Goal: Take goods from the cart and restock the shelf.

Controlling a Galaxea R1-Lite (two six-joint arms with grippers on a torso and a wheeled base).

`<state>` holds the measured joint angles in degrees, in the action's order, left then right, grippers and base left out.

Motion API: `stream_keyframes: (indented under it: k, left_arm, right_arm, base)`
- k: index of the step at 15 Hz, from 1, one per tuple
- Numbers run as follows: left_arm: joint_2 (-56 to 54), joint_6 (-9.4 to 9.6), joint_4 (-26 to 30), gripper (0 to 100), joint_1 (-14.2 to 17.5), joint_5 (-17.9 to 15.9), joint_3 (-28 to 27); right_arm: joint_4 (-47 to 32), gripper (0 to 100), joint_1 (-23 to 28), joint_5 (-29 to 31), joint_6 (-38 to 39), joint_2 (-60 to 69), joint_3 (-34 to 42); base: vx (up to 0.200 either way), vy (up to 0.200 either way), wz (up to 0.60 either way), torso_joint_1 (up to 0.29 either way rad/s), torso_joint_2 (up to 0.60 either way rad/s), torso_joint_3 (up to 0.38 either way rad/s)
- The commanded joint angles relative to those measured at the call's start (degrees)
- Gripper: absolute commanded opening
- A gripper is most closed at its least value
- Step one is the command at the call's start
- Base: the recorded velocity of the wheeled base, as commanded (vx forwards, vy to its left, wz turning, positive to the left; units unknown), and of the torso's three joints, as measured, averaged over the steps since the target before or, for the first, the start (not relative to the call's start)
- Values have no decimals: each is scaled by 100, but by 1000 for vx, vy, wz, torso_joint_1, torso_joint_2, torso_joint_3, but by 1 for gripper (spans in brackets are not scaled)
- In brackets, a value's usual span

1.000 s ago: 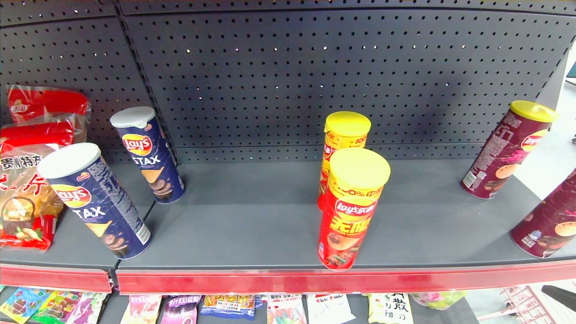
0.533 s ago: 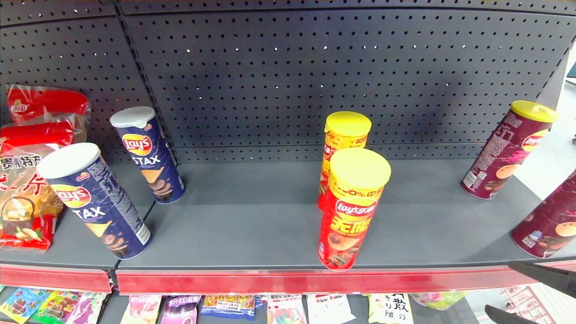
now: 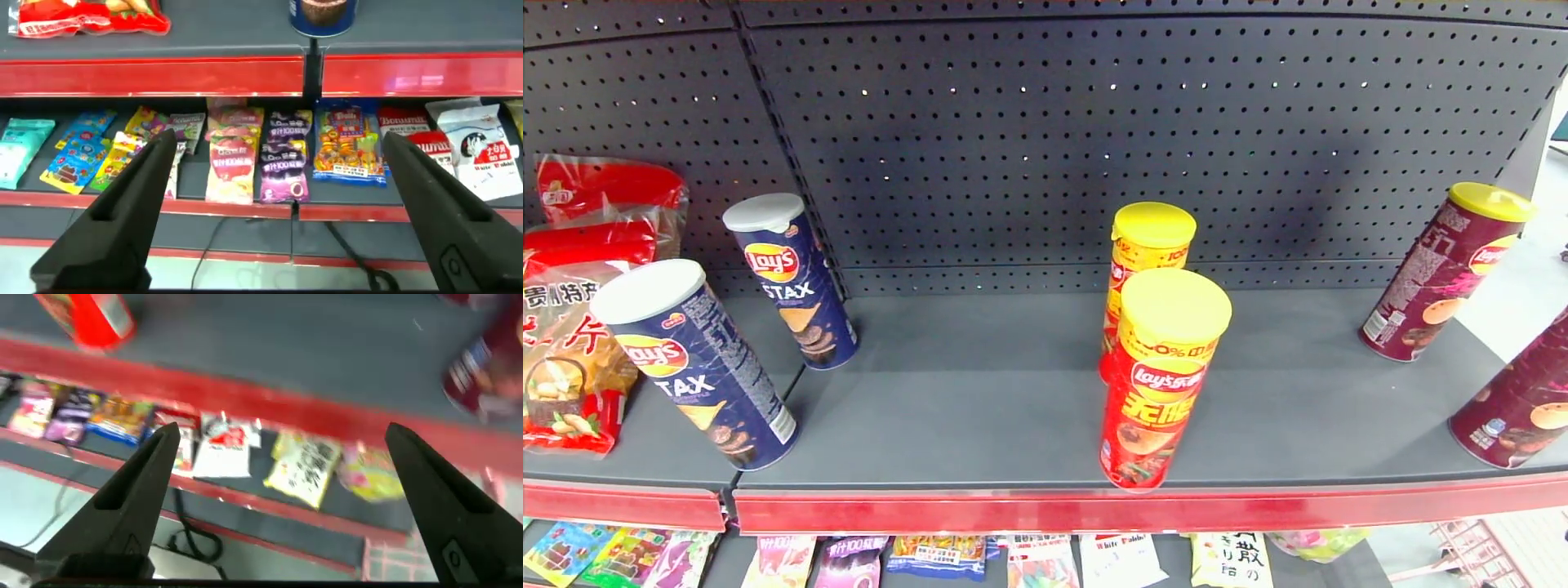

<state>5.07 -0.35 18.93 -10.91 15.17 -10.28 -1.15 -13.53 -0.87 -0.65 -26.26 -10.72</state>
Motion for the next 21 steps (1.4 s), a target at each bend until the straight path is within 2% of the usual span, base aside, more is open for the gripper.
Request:
stream_keyframes:
  k: [1,2,3,4,6,7,8,9,10,11,12,13,14,16,18,21]
  left_arm:
    - [82,-17,5,100,168,4,-1]
    - [196,-35,14,100,335,4,-9]
    - [258,-140,23,100,652,4,-9]
    - [214,-228,32,100,819,4,-18]
    - [29,-430,40,100,898,-66,-27]
    - [-103,-439,14,100,827,-348,-9]
    - [-103,-448,-232,100,827,-1147,114]
    - [-103,-448,-1093,100,827,-1350,527]
    - [-103,-466,-1814,100,827,-1745,826]
    - [-103,-650,-2201,100,827,-2290,1001]
    - [-103,-624,-2218,100,827,-2290,1010]
    - [-156,-387,-2183,100,863,-1903,1010]
    - [-173,-105,-1876,100,1056,-1244,1001]
    - [-138,-105,-1867,100,1355,-1323,993]
    - [-164,-176,-1876,100,1337,-1306,1010]
    - [-173,-263,-1902,100,1328,-1279,1019]
  right_arm:
    - [-1388,100,184,473,-14,1756,-106]
    - [-1749,100,281,658,-14,1993,-150]
    - [-2091,100,351,1185,38,2063,-185]
    - [-2109,100,360,1677,38,2055,-212]
    - [-2144,100,720,1818,12,1879,-256]
    - [-2135,100,1089,1853,12,1659,-264]
    - [-2109,100,1863,1783,-23,1264,-238]
    - [-2100,100,2241,1528,-67,1299,-159]
    - [-2083,100,2232,1106,-76,1659,-97]
    - [-2100,100,2056,421,-111,2090,-115]
    - [-1995,100,2056,-107,-199,2063,-53]
    - [-1740,100,2056,-388,-340,2063,-27]
    - [-1344,100,2021,-687,-357,2063,87]
    - [-1046,100,1555,-766,-357,1844,219]
    - [-448,100,1142,-766,-401,1782,500]
    - [-8,100,1169,-784,-278,2266,905]
  base:
    - [0,0,0,0,0,0]
    - [0,0,0,0,0,0]
    - [0,0,0,0,0,0]
    - [0,0,0,0,0,0]
    - [0,0,0,0,0,0]
    - [0,0,0,0,0,0]
    - [0,0,0,0,0,0]
    - [0,0,0,0,0,0]
    - [0,0,0,0,0,0]
    - [0,0,0,0,0,0]
    - [0,0,0,0,0,0]
    - [0,0,0,0,0,0]
    - [0,0,0,0,0,0]
    - [0,0,0,0,0,0]
    - [0,0,0,0,0,0]
    - [0,0,0,0,0,0]
